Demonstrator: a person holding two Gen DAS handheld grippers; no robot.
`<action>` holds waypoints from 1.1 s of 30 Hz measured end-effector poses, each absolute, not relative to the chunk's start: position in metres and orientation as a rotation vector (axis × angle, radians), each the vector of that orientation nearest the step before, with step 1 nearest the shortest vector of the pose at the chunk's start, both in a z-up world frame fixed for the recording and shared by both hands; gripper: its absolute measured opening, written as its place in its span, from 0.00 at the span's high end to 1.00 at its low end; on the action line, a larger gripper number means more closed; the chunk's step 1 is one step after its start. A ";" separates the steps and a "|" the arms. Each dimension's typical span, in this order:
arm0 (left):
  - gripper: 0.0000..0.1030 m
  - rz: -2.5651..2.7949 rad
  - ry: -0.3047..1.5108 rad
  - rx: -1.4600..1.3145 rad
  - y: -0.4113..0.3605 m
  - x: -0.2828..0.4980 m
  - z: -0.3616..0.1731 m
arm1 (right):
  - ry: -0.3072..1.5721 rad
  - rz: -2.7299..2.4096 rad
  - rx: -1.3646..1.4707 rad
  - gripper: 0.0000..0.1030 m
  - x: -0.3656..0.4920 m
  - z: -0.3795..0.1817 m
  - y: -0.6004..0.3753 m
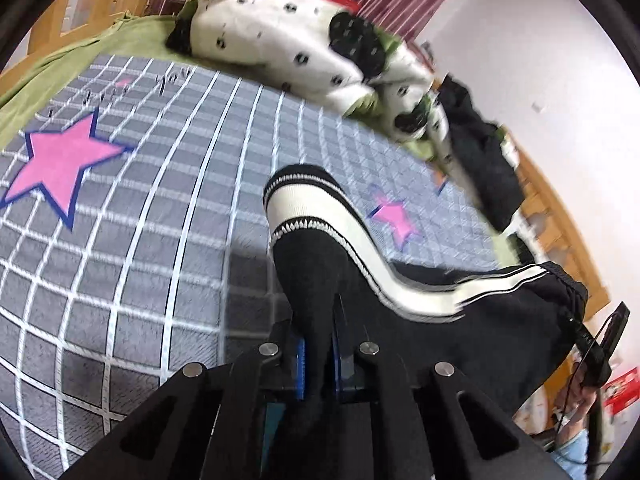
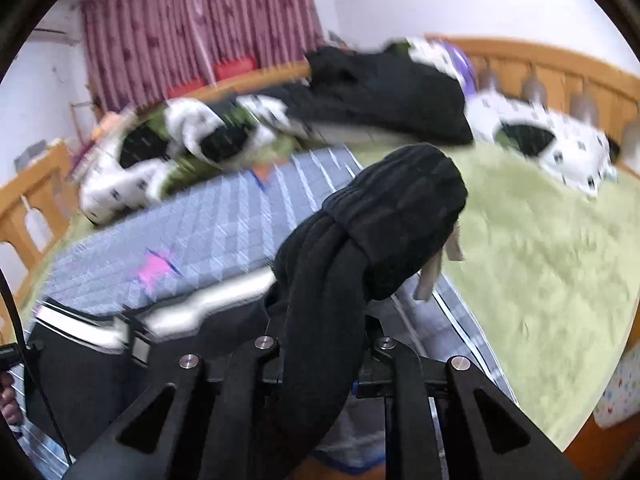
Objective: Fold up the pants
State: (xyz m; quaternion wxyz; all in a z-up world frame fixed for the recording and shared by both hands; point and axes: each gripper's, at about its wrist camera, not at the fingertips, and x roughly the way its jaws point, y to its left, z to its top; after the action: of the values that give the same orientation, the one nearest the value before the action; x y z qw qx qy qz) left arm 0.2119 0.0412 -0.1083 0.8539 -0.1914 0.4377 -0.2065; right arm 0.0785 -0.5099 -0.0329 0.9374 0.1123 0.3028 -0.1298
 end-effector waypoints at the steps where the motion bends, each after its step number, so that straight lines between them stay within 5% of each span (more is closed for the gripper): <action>1: 0.91 -0.443 0.905 -0.410 0.044 0.213 -0.097 | 0.599 -0.256 0.218 0.85 0.080 -0.017 -0.501; 11: 0.91 -0.299 0.773 -0.320 0.137 0.209 -0.032 | 0.440 -0.058 0.211 0.85 0.098 0.075 -0.413; 19: 0.89 -0.132 1.003 -0.247 0.185 0.243 -0.156 | 0.823 -0.076 0.168 0.83 0.165 -0.092 -0.411; 22: 0.73 -0.133 0.991 -0.358 0.205 0.238 -0.182 | 0.954 -0.101 0.175 0.75 0.163 -0.143 -0.421; 23: 0.66 -0.122 0.988 -0.386 0.211 0.236 -0.184 | 0.933 -0.072 0.188 0.75 0.157 -0.144 -0.425; 26: 0.65 -0.102 0.979 -0.391 0.216 0.229 -0.175 | 0.963 -0.037 0.195 0.69 0.145 -0.137 -0.433; 28: 0.65 -0.087 0.946 -0.334 0.210 0.219 -0.162 | 0.988 -0.112 0.214 0.53 0.127 -0.131 -0.437; 33: 0.61 -0.154 0.884 -0.284 0.199 0.186 -0.138 | 0.836 -0.169 0.103 0.52 0.080 -0.090 -0.413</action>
State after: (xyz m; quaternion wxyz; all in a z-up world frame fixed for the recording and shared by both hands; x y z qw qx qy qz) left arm 0.1864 0.1985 -0.1383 0.8912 -0.1369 0.4261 -0.0744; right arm 0.0799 -0.4126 -0.0897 0.9092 0.0499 0.4053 -0.0819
